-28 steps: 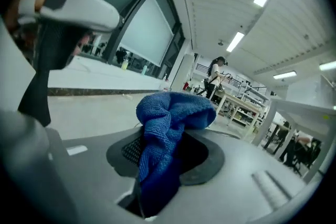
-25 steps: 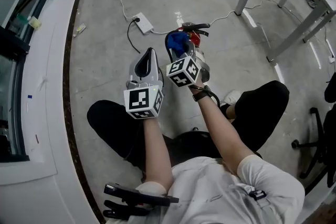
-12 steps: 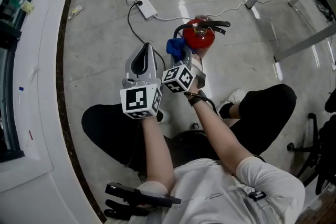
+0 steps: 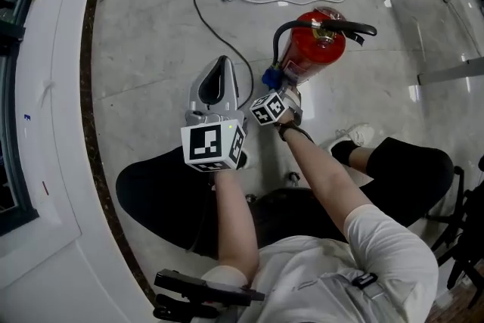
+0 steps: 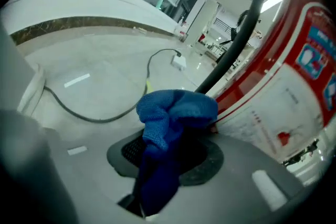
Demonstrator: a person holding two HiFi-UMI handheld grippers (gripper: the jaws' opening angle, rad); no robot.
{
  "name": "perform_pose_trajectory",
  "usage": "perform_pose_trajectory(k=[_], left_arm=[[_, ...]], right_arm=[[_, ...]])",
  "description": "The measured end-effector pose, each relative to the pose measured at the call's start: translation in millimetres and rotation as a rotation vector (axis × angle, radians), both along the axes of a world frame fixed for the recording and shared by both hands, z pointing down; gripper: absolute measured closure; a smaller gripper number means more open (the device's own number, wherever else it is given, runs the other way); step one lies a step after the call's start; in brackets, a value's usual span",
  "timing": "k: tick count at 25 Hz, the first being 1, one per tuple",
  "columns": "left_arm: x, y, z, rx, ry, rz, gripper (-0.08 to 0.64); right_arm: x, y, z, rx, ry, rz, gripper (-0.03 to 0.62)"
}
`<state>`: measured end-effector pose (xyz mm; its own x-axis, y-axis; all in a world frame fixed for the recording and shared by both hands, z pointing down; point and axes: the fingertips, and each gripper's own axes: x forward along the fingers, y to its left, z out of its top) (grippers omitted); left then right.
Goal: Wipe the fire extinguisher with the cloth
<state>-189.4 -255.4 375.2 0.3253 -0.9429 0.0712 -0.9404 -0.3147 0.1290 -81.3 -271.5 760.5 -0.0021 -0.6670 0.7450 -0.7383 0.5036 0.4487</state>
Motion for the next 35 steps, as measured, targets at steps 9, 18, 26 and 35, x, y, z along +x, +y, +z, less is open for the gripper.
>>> perform_pose_trajectory(k=[9,18,26,35], left_arm=[[-1.5,-3.7,21.8,-0.054,-0.044,0.008,0.558],[27.9,1.6,5.4,-0.014,-0.004,0.028,0.558],[48.0,14.2,-12.3,0.024,0.002,0.053,0.558],[55.9,20.0,-0.1,0.005,-0.028,0.063,0.558]], right_arm=[[7.2,15.3,71.0,-0.159,0.099,-0.16,0.471],[-10.1,29.3,-186.6,0.243,-0.509,-0.031,0.465],[65.5,4.1,-370.6,0.607,-0.413,-0.054,0.463],[18.9,16.6,-247.5,0.426,-0.22,-0.219,0.466]])
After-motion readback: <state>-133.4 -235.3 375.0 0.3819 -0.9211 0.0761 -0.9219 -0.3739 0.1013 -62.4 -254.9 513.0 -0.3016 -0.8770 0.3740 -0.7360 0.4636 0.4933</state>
